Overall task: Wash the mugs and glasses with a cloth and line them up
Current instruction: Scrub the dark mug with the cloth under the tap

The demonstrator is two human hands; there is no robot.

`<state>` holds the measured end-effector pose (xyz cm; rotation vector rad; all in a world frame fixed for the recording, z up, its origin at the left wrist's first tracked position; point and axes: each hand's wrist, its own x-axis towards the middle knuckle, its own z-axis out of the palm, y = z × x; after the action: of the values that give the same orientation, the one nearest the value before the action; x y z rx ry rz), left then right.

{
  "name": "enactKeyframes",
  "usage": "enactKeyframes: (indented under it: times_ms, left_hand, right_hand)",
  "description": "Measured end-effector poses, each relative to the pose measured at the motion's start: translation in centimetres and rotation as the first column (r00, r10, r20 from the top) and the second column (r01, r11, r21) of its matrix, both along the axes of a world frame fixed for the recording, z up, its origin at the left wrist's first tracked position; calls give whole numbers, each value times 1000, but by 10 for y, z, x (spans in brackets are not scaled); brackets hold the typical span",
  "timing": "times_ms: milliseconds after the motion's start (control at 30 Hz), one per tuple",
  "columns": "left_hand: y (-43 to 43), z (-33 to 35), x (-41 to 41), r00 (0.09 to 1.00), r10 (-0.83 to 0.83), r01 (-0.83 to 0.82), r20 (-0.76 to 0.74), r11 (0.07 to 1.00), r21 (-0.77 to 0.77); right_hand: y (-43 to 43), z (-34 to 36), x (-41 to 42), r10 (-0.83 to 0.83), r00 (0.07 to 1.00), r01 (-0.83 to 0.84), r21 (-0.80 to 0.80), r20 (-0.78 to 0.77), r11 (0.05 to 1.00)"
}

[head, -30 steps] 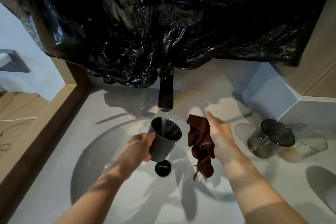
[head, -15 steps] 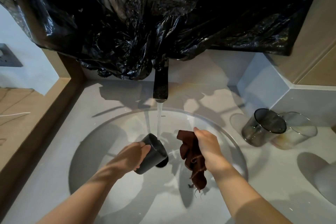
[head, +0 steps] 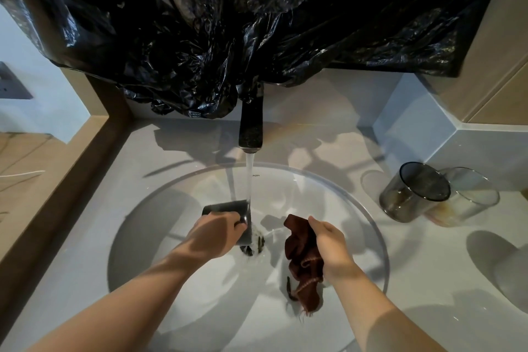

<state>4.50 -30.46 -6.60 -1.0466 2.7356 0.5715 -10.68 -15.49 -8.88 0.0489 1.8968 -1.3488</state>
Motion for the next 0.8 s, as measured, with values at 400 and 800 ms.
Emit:
enactKeyframes:
  times_ms: [400,800]
  left_hand:
    - [-3,1,-1,943,-299,282,-149,951,-127]
    - [-12,-5,23,981,-192,186,-1,956,-228]
  right_hand:
    - [2,-2,-2,-88,995,89,-30,37,996]
    - [4,-2,2,-84,995,88,-77,46,993]
